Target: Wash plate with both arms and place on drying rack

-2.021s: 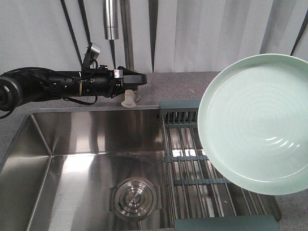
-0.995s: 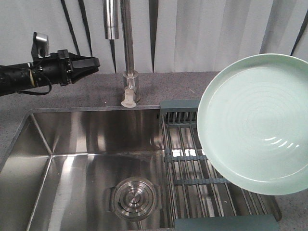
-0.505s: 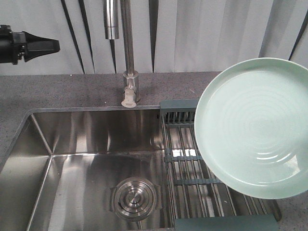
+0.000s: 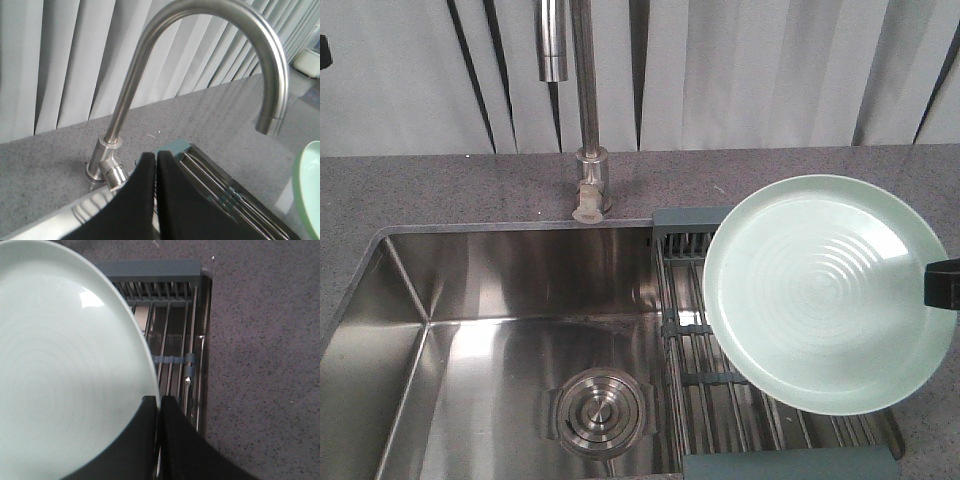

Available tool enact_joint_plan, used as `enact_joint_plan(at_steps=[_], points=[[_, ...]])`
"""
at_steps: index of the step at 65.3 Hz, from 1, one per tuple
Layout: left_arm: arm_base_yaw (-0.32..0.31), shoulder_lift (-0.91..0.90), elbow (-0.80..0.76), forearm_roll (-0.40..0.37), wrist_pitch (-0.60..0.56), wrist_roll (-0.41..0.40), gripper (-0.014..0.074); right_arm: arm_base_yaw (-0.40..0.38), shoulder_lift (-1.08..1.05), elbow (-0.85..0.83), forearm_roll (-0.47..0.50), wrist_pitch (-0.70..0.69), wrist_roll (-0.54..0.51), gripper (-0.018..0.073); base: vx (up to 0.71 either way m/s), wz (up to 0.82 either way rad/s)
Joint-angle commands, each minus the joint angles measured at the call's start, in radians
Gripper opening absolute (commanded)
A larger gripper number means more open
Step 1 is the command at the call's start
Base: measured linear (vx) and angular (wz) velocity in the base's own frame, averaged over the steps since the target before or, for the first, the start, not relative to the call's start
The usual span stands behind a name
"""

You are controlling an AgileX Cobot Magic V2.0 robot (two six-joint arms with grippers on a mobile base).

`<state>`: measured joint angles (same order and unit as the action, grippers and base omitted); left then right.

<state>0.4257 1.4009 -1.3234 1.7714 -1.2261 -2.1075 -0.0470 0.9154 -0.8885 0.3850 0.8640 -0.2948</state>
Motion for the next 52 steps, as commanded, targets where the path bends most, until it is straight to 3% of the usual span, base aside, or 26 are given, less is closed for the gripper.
enact_joint_plan(at_steps=[1,12,20,37,52], points=[[0.02,-0.113,0.084,0.033,-0.13,-0.008,-0.0008,-0.003,0.045,-0.025,0.118,-0.016,-0.081,-0.0003,0.0,0.0],[0.025,-0.28,0.28,0.033,-0.028,-0.008,-0.0008,-0.003,0.151,-0.025,0.405,0.056,-0.304,-0.0003,0.0,0.0],[0.025,-0.383,0.39,0.033,0.053,-0.008,-0.0008,0.042,0.226,-0.027,0.532,0.073,-0.415,-0.0003,0.0,0.0],[0.025,-0.524,0.511,0.031,0.091,-0.008,-0.0008,0.362,0.424,-0.11,0.514,-0.123,-0.374,-0.0003,0.0,0.0],[0.025,-0.572,0.523,0.02,0.097,-0.008,-0.0008,0.514,0.628,-0.344,0.426,-0.221,-0.255,-0.0003,0.0,0.0]])
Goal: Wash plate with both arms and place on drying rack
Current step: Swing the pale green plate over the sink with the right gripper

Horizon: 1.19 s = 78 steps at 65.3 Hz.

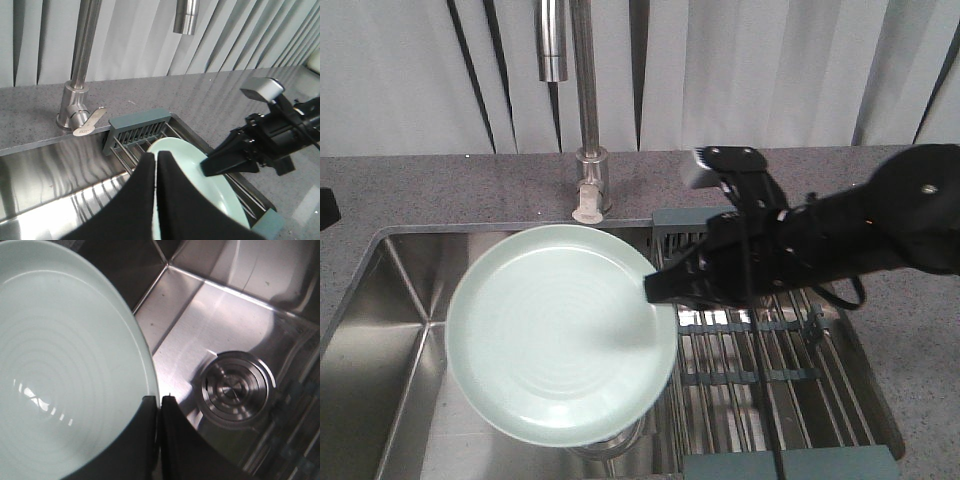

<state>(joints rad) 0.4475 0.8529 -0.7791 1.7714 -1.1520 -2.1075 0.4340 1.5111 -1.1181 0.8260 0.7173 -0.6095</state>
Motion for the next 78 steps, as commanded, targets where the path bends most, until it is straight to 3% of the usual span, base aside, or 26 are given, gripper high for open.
enact_joint_plan(at_steps=[1,13,22,31,38,49,56,63,68,78], points=[[0.003,-0.025,-0.021,0.019,0.023,-0.008,-0.0008,0.036,0.049,-0.139,-0.03,-0.082,0.084,-0.0003,0.0,0.0],[0.003,-0.036,-0.021,0.012,0.019,-0.008,-0.0008,0.016,0.149,-0.331,-0.264,-0.116,0.293,-0.0003,0.0,0.0],[0.003,-0.035,-0.021,0.011,0.019,-0.008,-0.0008,-0.048,0.154,-0.395,-0.462,-0.026,0.445,-0.0003,0.0,0.0],[0.003,-0.035,-0.021,0.012,0.02,-0.008,-0.0008,-0.101,0.143,-0.405,-0.561,0.153,0.459,-0.0003,0.0,0.0],[0.003,-0.035,-0.021,0.012,0.023,-0.008,-0.0008,-0.099,0.135,-0.401,-0.631,0.282,0.459,-0.0003,0.0,0.0],[0.003,-0.035,-0.021,0.001,0.017,-0.008,-0.0008,-0.08,0.121,-0.4,-0.554,0.444,0.426,-0.0003,0.0,0.0],[0.003,-0.035,-0.021,-0.002,0.011,-0.008,-0.0008,-0.017,0.117,-0.4,-0.497,0.46,0.412,-0.0003,0.0,0.0],[0.003,-0.035,-0.021,-0.002,0.012,-0.008,-0.0008,0.094,0.117,-0.4,-0.467,0.367,0.408,-0.0003,0.0,0.0],[0.003,-0.035,-0.021,-0.002,0.012,-0.008,-0.0008,0.154,0.117,-0.4,-0.467,0.225,0.446,-0.0003,0.0,0.0],[0.003,-0.035,-0.021,-0.001,0.012,-0.008,-0.0008,0.156,0.124,-0.405,-0.473,-0.034,0.533,-0.0003,0.0,0.0]])
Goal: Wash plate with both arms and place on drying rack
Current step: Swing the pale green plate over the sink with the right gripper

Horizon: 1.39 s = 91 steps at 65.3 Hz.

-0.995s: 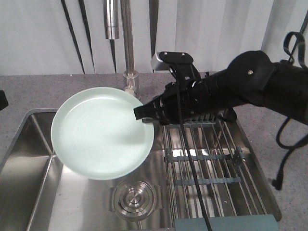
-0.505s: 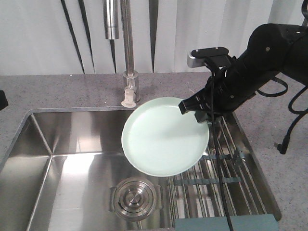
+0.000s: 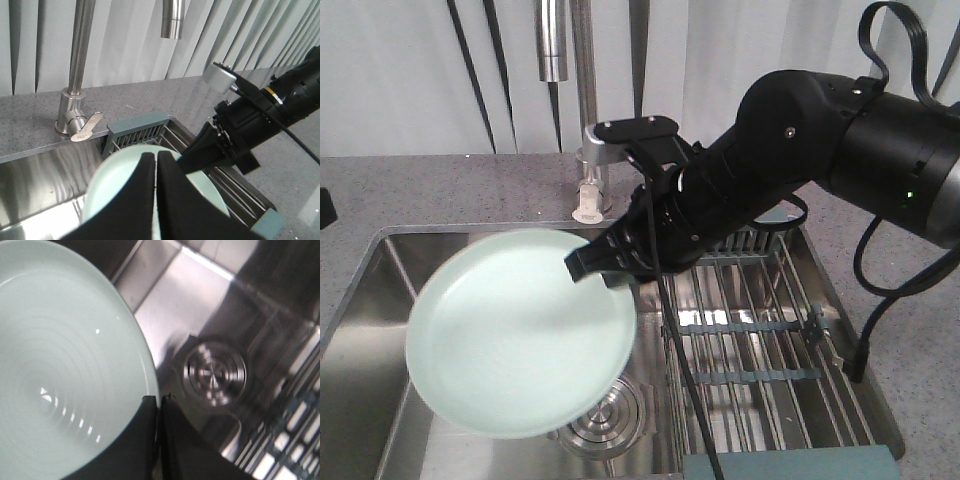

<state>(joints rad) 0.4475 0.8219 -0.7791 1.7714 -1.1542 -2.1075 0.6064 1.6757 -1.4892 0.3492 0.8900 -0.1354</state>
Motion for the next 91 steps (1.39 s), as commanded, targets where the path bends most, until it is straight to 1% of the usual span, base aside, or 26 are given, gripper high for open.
enact_joint_plan(at_steps=[1,5,11,18,21,25,29,34,37,40,45,52,57,62,69,72,74,80,88,91], points=[[0.003,-0.003,-0.021,-0.001,0.014,-0.008,-0.0008,-0.023,-0.041,-0.034,0.004,-0.226,0.066,-0.0003,0.0,0.0],[0.003,-0.003,-0.021,-0.001,0.013,-0.008,-0.0008,-0.059,-0.037,-0.034,0.002,-0.277,0.085,-0.0003,0.0,0.0],[0.003,-0.003,-0.021,-0.001,0.009,-0.008,-0.0008,-0.141,-0.037,-0.034,-0.007,-0.267,0.093,-0.0003,0.0,0.0],[0.003,-0.003,-0.021,0.0,0.009,-0.008,-0.0008,-0.24,-0.039,-0.034,-0.024,-0.17,0.092,-0.0003,0.0,0.0],[0.003,-0.003,-0.021,0.0,0.009,-0.008,-0.0008,-0.281,-0.041,-0.034,-0.026,-0.085,0.082,-0.0003,0.0,0.0],[0.003,-0.003,-0.021,0.0,0.009,-0.008,-0.0008,-0.315,-0.045,-0.034,-0.026,0.011,0.042,-0.0003,0.0,0.0],[0.003,-0.001,-0.021,0.001,0.008,-0.008,-0.0008,-0.332,-0.052,-0.034,-0.026,0.116,-0.01,-0.0003,0.0,0.0],[0.003,-0.001,-0.021,0.001,0.007,-0.008,-0.0008,-0.328,-0.067,-0.028,-0.019,0.206,-0.041,-0.0003,0.0,0.0],[0.003,-0.001,-0.021,0.001,0.007,-0.008,-0.0008,-0.313,-0.075,-0.026,-0.011,0.248,-0.047,-0.0003,0.0,0.0],[0.003,-0.001,-0.021,0.001,0.006,-0.008,-0.0008,-0.284,-0.085,-0.026,-0.011,0.262,-0.047,-0.0003,0.0,0.0],[0.003,-0.001,-0.021,0.005,0.005,-0.008,-0.0008,-0.212,-0.092,-0.026,-0.007,0.242,-0.043,-0.0003,0.0,0.0],[0.003,-0.001,-0.021,0.005,0.002,-0.008,-0.0008,-0.086,-0.085,-0.026,-0.009,0.145,-0.033,-0.0003,0.0,0.0],[0.003,-0.001,-0.021,0.005,0.003,-0.008,-0.0008,-0.023,-0.072,-0.026,-0.011,-0.003,-0.007,-0.0003,0.0,0.0],[0.003,-0.001,-0.021,0.005,0.003,-0.008,-0.0008,0.01,-0.055,-0.026,-0.02,-0.167,0.031,-0.0003,0.0,0.0],[0.003,-0.001,-0.021,0.005,0.002,-0.008,-0.0008,0.008,-0.045,-0.026,-0.029,-0.338,0.043,-0.0003,0.0,0.0],[0.003,-0.001,-0.021,0.005,0.002,-0.008,-0.0008,0.006,-0.045,-0.026,-0.059,-0.375,0.045,-0.0003,0.0,0.0],[0.003,-0.001,-0.021,0.005,0.002,-0.008,-0.0008,0.004,-0.047,-0.026,-0.099,-0.394,0.049,-0.0003,0.0,0.0],[0.003,-0.001,-0.021,0.005,0.001,-0.008,-0.0008,-0.023,-0.066,-0.026,-0.228,-0.39,0.104,-0.0003,0.0,0.0],[0.003,-0.001,-0.021,0.005,0.003,-0.008,-0.0008,-0.089,-0.113,-0.026,-0.413,-0.326,0.234,-0.0003,0.0,0.0],[0.003,-0.001,-0.021,0.005,0.003,-0.008,-0.0008,-0.117,-0.136,-0.026,-0.453,-0.29,0.262,-0.0003,0.0,0.0]])
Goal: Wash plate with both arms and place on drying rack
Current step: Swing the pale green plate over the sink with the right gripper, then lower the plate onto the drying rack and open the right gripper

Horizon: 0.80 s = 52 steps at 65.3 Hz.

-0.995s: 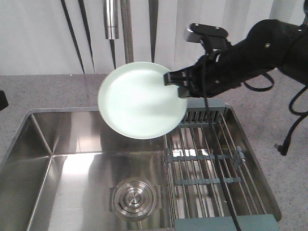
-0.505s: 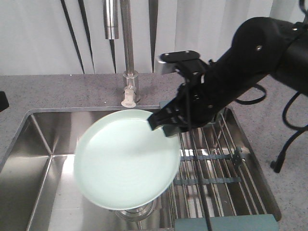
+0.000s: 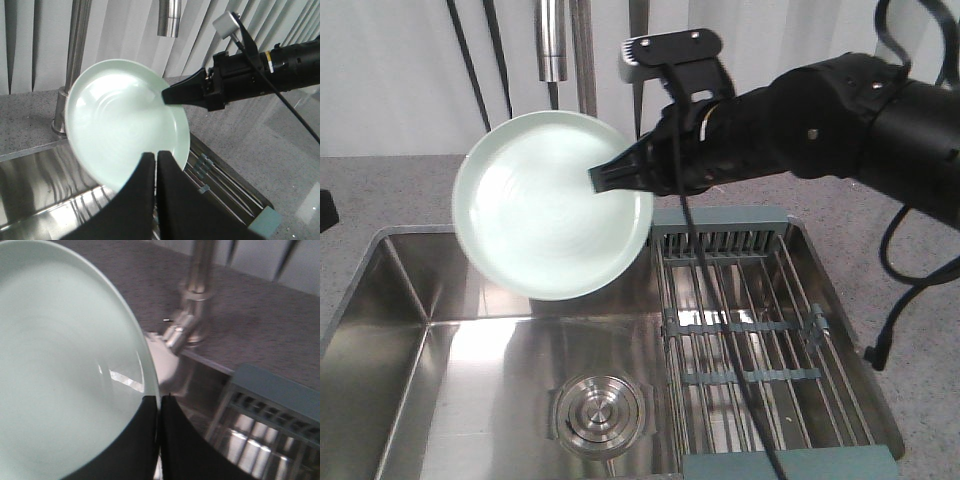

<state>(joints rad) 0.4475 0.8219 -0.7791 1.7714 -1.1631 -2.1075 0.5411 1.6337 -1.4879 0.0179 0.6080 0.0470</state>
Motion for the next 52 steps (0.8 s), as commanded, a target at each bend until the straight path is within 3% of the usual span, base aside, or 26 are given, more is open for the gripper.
enact_joint_plan(at_steps=[1,19,27,40,52], points=[[0.003,-0.001,-0.021,0.005,0.012,-0.008,-0.0008,-0.059,-0.101,-0.027,-0.133,0.002,0.083,-0.0003,0.0,0.0],[0.003,-0.001,-0.021,0.005,0.017,-0.008,-0.0008,-0.158,-0.232,-0.027,-0.232,0.257,0.045,-0.0003,0.0,0.0],[0.003,-0.001,-0.021,0.005,0.014,-0.008,-0.0008,-0.251,-0.257,-0.027,-0.259,0.384,0.049,-0.0003,0.0,0.0],[0.003,-0.001,-0.021,0.005,0.019,-0.008,-0.0008,-0.377,-0.201,-0.027,-0.207,0.388,-0.026,-0.0003,0.0,0.0],[0.003,-0.001,-0.021,0.005,0.018,-0.008,-0.0008,-0.385,-0.051,-0.027,-0.18,0.382,-0.088,-0.0003,0.0,0.0]])
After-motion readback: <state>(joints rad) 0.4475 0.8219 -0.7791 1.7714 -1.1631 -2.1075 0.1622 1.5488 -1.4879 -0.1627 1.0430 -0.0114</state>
